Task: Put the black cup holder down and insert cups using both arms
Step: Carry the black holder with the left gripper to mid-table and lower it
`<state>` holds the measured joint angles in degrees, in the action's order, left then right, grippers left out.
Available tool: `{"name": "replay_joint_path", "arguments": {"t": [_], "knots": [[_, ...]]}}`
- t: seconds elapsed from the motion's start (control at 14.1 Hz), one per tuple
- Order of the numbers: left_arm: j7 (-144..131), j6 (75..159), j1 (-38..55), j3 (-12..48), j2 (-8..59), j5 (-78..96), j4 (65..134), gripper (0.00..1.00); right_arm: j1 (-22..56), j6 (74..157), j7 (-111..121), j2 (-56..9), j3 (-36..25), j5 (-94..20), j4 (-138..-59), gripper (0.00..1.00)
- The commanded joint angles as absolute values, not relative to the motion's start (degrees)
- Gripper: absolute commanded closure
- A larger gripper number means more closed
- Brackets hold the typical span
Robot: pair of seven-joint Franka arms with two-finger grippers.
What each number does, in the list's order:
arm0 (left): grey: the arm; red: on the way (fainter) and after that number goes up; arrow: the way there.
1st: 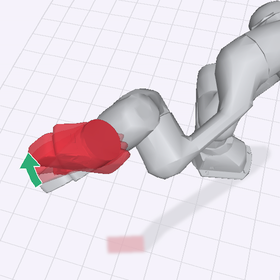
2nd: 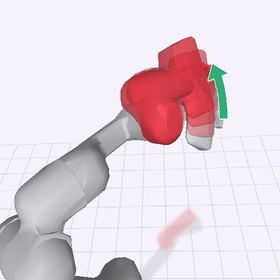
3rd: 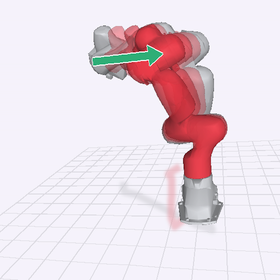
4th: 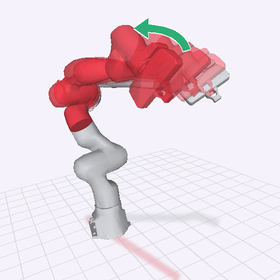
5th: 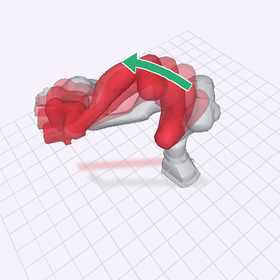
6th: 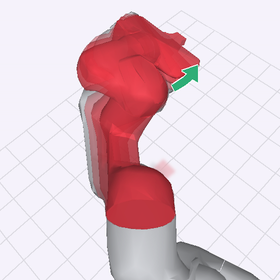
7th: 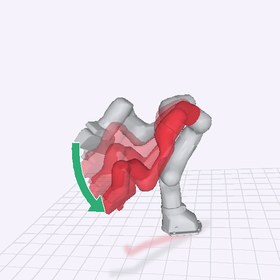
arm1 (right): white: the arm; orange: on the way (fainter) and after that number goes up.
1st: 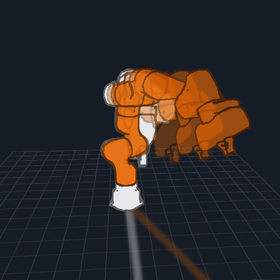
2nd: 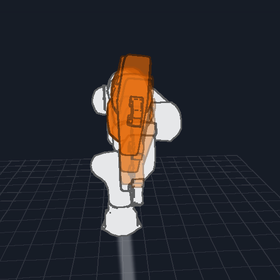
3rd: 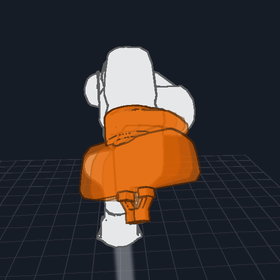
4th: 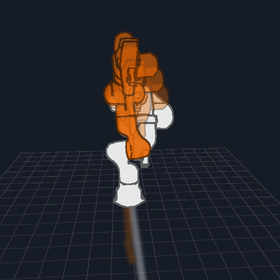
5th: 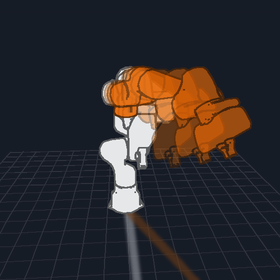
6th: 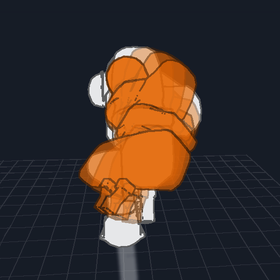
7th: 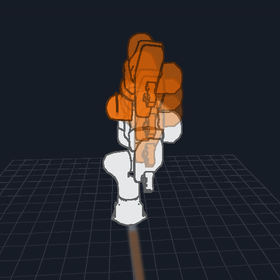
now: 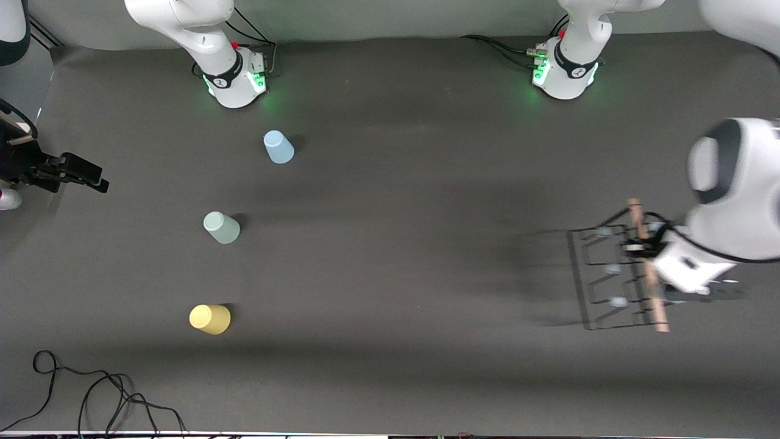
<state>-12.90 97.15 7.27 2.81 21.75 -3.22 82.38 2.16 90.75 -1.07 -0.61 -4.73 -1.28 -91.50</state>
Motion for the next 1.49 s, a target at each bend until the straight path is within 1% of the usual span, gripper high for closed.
{"name": "replay_joint_path", "arguments": {"t": [0.0, 0.14, 0.43, 0.57, 0.71, 0.78, 0.92, 1.21, 1.35, 1.42], "knots": [[-23.3, 97.6, 15.9, 1.6, 18.3, -3.1, 85.9, 1.0, 2.6, 90.1, -0.2, -1.2, -4.8, -0.1, -90.6, 0.0], [-29.0, 101.0, 20.7, 1.6, 18.5, -3.2, 85.5, 1.0, 2.6, 89.9, -0.2, -1.3, -4.8, -0.1, -90.5, 0.0], [-37.8, 102.4, 30.5, 2.1, 19.3, -2.5, 86.5, 1.0, 3.1, 89.9, -0.2, -1.4, -4.8, -0.1, -90.5, 0.0], [-43.1, 106.9, 34.5, 2.2, 21.1, -2.0, 86.5, 1.0, 3.1, 90.1, -0.2, -1.4, -4.8, -0.1, -90.6, 0.0], [-43.9, 108.1, 37.9, 2.2, 22.9, -2.3, 86.7, 1.0, 3.1, 90.1, -0.2, -1.4, -4.8, -0.1, -90.6, 0.0], [-43.8, 109.6, 38.9, 2.2, 24.1, -2.9, 87.8, 1.0, 3.1, 90.1, -0.2, -1.5, -4.8, -0.1, -90.6, 0.0], [-44.1, 115.1, 40.2, 2.2, 25.6, -2.9, 90.3, 1.0, 3.1, 90.1, -0.2, -1.6, -4.8, -0.1, -90.7, 0.0], [-45.1, 118.8, 40.7, 2.2, 28.6, -3.0, 90.1, 1.0, 3.7, 90.2, -0.2, -1.3, -4.8, -0.1, -91.3, 0.0], [-49.1, 119.0, 41.5, 2.2, 30.0, -3.6, 89.7, 1.0, 4.0, 91.2, -0.3, 0.8, -4.8, 0.1, -94.3, 0.0], [-49.6, 119.0, 41.5, 2.2, 30.1, -4.1, 89.5, 1.0, 5.3, 92.3, -0.3, 2.4, -4.9, 0.1, -97.0, 0.0]]}}
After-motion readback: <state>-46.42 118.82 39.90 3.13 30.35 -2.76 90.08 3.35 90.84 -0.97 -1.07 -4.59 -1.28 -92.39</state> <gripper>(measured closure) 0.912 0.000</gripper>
